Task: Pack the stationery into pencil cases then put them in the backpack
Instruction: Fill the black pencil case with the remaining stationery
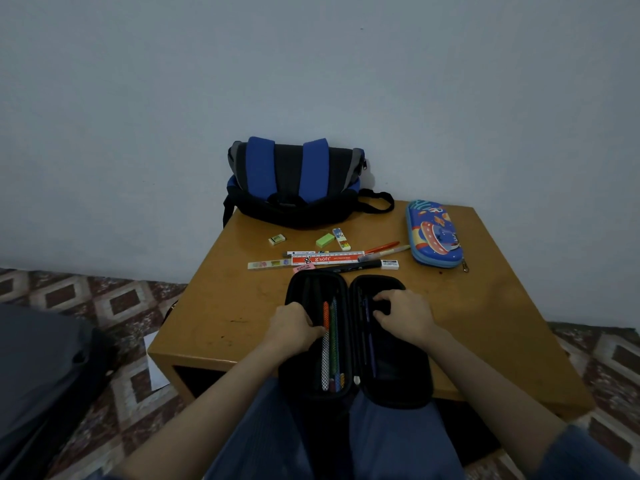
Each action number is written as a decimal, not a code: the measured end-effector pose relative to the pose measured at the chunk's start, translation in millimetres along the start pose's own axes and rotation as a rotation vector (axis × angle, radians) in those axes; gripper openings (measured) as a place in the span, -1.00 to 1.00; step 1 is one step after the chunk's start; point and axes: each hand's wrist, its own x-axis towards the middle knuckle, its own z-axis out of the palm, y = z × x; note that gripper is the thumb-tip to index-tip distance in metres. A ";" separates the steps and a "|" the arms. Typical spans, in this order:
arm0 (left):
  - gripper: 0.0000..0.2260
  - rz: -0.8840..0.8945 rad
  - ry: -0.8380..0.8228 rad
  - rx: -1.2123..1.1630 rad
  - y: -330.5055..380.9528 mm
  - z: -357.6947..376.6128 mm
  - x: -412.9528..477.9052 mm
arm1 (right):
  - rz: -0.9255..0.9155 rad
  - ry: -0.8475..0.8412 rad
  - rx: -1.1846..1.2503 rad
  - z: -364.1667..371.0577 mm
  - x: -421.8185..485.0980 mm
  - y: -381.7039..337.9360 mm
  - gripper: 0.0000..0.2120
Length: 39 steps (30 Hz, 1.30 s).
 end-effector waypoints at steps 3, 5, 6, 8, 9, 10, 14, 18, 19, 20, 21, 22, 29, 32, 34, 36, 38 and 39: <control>-0.82 0.003 -0.013 -0.039 -1.6 0.0 0.3 | -0.003 0.004 0.004 0.2 -0.1 0.2 -0.63; -0.89 -0.006 -0.015 -0.080 -2.9 -0.5 -0.1 | 0.001 0.002 0.006 0.9 0.7 1.0 -0.63; -0.90 -0.011 -0.013 -0.102 -3.2 -0.8 -0.4 | 0.002 0.000 0.006 0.4 0.9 1.3 -0.63; -0.85 -0.016 -0.003 -0.119 -4.3 -1.3 -1.5 | -0.002 -0.011 0.013 -0.9 0.7 1.1 -0.63; -0.82 -0.014 0.002 -0.108 -4.4 -1.8 -2.2 | -0.008 -0.014 0.030 -1.4 0.4 0.3 -0.63; -0.81 -0.011 0.008 -0.094 -4.5 -1.9 -2.8 | -0.017 -0.005 0.054 -1.4 -0.3 -0.3 -0.63; -0.78 0.004 0.023 -0.079 -7.7 -0.3 -1.0 | -0.081 0.119 0.113 3.1 -1.5 -3.7 -0.68; -0.83 0.071 0.092 -0.107 -11.9 -5.0 4.7 | -0.086 0.038 0.067 6.3 -3.7 -7.3 -0.67; -0.86 0.102 0.141 -0.110 -13.6 -7.4 8.3 | -0.083 0.036 0.075 5.5 -2.5 -7.0 -0.67; -0.89 0.135 0.200 -0.103 -15.7 -10.4 11.2 | -0.085 0.046 0.092 4.6 -1.1 -6.9 -0.68; -0.91 0.165 0.259 -0.093 -18.2 -13.8 13.9 | -0.087 0.058 0.114 3.1 0.2 -7.2 -0.68; -0.91 0.192 0.314 -0.088 -21.1 -17.1 17.3 | -0.089 0.069 0.136 0.9 2.4 -7.0 -0.69; -0.66 0.234 0.329 0.097 -65.2 -9.6 46.9 | -0.006 0.241 0.207 -22.3 32.5 -3.8 -0.74; -0.62 0.288 0.344 0.162 -75.6 0.8 49.1 | 0.013 0.257 0.160 -23.9 49.3 -1.2 -0.70; -0.63 0.305 0.368 0.154 -77.4 2.1 52.2 | 0.020 0.239 0.129 -22.2 62.0 -0.7 -0.69; -0.65 0.313 0.387 0.137 -77.9 2.3 53.6 | 0.029 0.216 0.110 -20.2 73.4 -2.8 -0.70; -0.65 0.315 0.391 0.122 -78.5 3.0 54.8 | 0.037 0.201 0.080 -17.7 83.9 -8.3 -0.72; -0.65 0.316 0.392 0.116 -79.3 3.7 55.2 | 0.036 0.187 0.064 -17.0 88.4 -13.2 -0.73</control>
